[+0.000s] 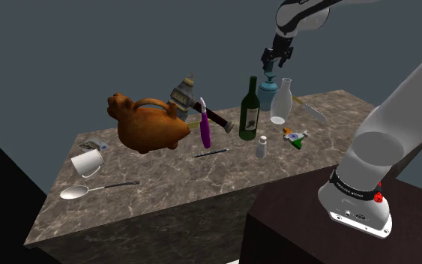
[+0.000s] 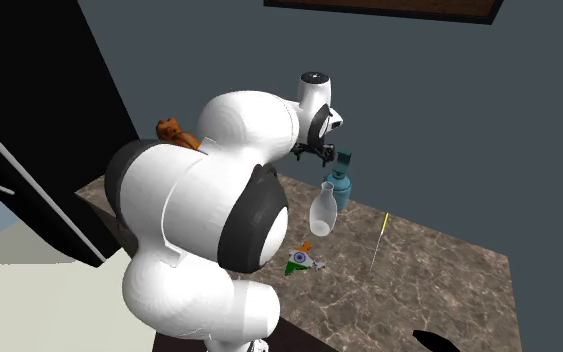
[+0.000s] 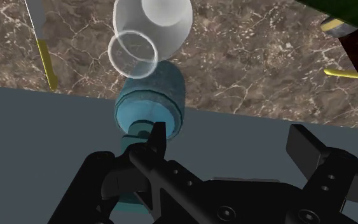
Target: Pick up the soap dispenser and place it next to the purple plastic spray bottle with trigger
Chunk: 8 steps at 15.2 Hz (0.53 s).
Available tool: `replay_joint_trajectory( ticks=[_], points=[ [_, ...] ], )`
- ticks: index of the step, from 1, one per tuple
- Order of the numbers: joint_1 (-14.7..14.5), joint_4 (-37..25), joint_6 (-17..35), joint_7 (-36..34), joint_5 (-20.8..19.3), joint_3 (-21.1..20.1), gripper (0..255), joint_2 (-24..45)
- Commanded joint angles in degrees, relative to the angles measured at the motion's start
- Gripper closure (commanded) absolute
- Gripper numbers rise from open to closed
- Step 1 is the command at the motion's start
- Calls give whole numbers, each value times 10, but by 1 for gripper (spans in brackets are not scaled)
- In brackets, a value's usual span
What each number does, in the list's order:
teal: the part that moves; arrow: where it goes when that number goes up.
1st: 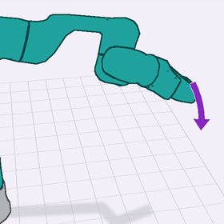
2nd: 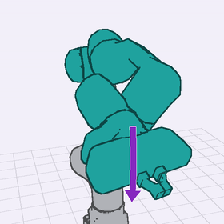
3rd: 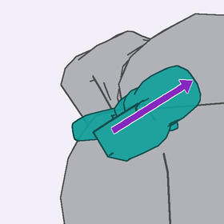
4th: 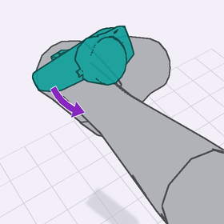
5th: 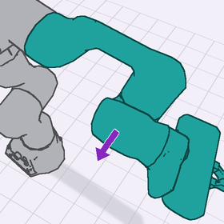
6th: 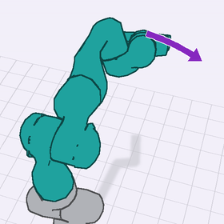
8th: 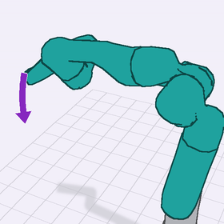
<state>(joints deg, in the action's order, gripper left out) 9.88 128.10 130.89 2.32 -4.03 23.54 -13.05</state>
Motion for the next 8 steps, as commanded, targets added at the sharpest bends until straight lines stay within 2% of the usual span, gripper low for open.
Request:
replay_joint_trajectory(
  ticks=[1,8],
  points=[
    [3,-16,23,13,13,15,0,35],
    [26,-97,77,79,95,56,0,170]
  ],
)
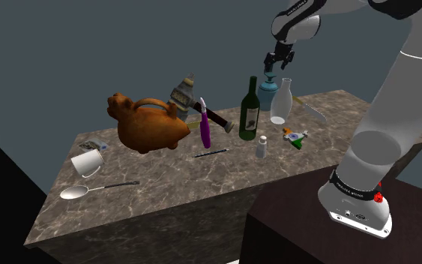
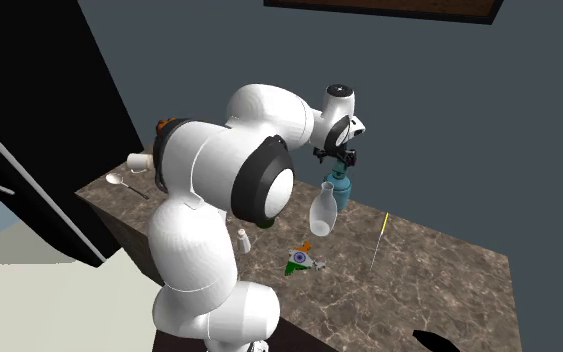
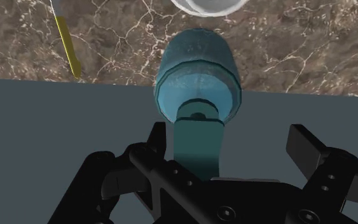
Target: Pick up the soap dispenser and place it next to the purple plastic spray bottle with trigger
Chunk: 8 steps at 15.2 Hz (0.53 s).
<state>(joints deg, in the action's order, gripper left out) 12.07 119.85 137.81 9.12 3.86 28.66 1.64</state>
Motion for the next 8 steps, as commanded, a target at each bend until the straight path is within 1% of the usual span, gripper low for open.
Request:
replay_joint_trajectory(
  ticks=[1,8],
  points=[
    [10,-28,13,21,30,7,0,43],
    [20,-29,52,47,69,-2,0,89]
  ],
)
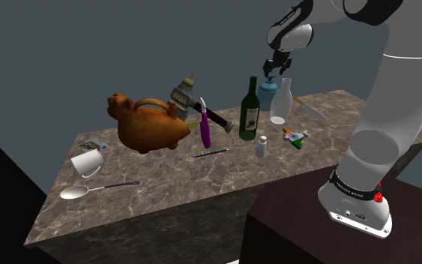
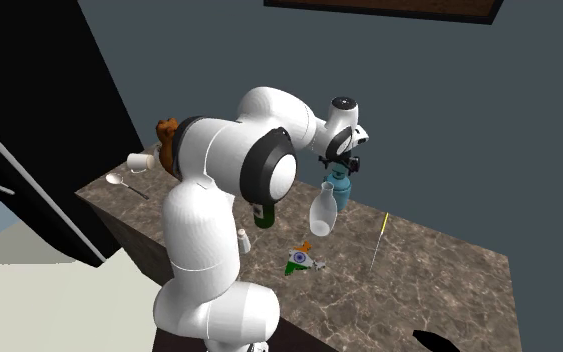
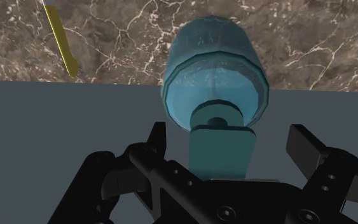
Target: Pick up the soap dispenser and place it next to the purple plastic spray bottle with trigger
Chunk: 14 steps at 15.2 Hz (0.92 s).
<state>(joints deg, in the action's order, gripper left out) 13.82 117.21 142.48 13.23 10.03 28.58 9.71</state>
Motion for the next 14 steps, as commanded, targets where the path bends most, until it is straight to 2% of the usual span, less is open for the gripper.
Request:
replay_joint_trajectory(
  ticks=[1,9,10,14],
  points=[
    [3,-3,8,8,11,-2,0,12],
    [3,-3,8,8,10,-3,0,12],
    [3,-3,8,8,10,-3,255,12],
    [4,-3,8,8,10,-3,255,12]
  ],
)
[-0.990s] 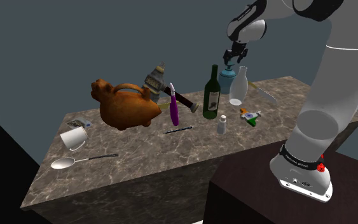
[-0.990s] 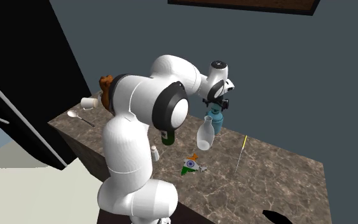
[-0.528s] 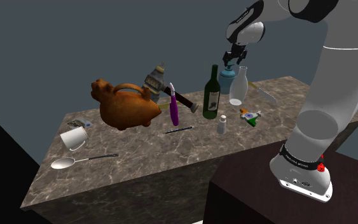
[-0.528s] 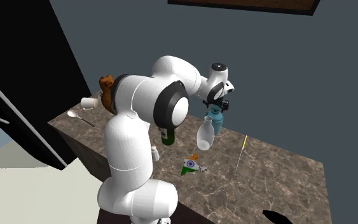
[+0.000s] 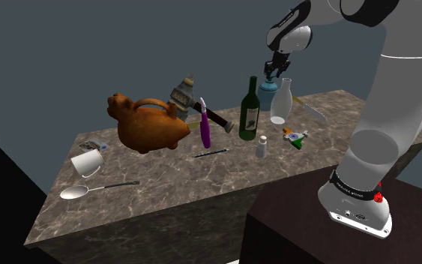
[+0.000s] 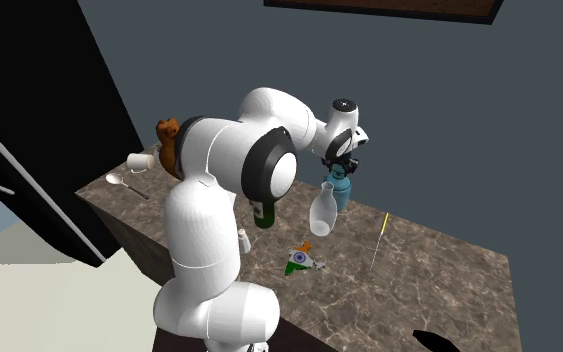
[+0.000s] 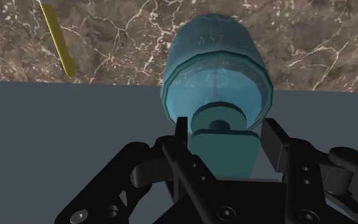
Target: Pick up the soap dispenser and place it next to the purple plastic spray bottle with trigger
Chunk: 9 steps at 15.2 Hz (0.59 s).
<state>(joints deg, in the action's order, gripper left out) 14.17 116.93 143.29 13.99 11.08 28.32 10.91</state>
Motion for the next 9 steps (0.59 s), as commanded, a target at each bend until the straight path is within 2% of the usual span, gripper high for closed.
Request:
replay_joint_trajectory(
  ticks=[1,5,9],
  points=[
    [0,0,0,0,0,0,255,0],
    [0,0,0,0,0,0,255,0],
    [-4,-13,-27,-12,-16,5,255,-16]
  ],
)
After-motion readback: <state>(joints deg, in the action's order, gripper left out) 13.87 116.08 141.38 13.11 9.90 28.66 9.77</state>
